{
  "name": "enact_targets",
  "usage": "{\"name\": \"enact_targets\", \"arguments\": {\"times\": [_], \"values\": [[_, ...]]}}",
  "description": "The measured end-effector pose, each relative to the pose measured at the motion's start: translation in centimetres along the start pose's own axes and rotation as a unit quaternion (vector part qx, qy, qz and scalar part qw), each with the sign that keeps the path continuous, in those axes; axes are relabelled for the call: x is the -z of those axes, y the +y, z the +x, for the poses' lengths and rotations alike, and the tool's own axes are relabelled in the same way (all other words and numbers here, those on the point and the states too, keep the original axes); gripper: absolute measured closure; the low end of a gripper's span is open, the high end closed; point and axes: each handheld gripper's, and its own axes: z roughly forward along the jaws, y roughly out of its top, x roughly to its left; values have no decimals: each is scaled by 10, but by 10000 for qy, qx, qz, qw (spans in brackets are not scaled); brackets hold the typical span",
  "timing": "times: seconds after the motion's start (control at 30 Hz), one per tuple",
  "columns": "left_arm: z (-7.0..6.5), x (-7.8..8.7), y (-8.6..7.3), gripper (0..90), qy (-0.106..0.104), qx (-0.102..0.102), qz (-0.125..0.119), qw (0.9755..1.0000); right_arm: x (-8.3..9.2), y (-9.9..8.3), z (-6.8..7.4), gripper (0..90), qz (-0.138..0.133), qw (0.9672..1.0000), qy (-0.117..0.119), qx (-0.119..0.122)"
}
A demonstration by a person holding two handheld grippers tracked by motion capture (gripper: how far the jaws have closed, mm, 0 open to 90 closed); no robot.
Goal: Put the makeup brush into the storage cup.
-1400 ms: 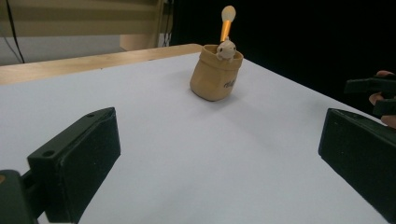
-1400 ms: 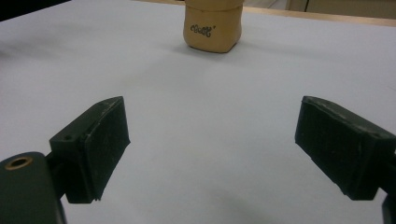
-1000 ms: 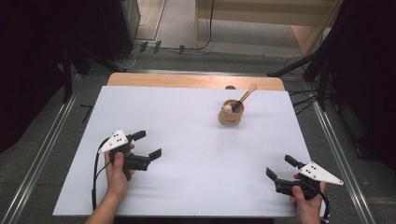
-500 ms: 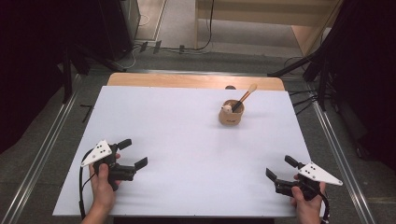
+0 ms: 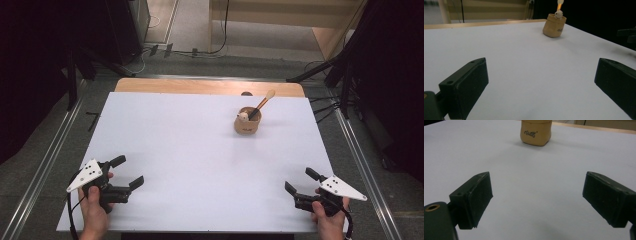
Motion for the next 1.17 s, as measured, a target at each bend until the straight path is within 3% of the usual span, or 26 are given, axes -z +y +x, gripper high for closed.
{"name": "enact_targets", "arguments": {"times": [0.3,0.6,0.73,0.83,1.17], "values": [[6,16,-6,0,164,-11,72,9998,0,0,0,83,-15,10000,29,19],[17,34,-12,0,277,101,56,9995,2,0,-2,63,-37,10000,19,-56],[18,36,-13,0,311,90,76,9994,2,0,-3,0,-55,9999,116,-115],[19,37,-13,0,336,126,30,9994,3,1,-2,0,-71,9999,9,-90],[20,37,-13,0,351,132,50,9993,3,0,-3,0,-54,9999,42,-100]]}}
